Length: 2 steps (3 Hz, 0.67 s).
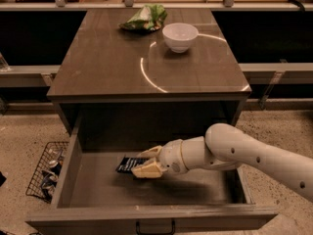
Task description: Place rxbar blueberry into top drawer
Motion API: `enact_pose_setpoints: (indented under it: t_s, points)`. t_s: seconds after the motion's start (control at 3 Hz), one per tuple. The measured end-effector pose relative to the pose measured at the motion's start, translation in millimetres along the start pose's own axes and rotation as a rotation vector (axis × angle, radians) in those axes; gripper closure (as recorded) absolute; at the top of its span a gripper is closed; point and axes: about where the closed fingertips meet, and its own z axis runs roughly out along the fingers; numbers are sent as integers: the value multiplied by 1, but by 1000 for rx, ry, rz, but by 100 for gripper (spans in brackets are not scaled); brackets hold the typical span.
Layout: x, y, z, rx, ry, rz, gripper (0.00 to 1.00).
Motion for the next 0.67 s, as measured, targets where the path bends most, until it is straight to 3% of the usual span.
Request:
enact_pose_setpoints:
  t_s: [0.33,0.67]
  points:
    - [0,1,1,-3,1,-1,12]
    - [0,2,2,-6,1,-2,0]
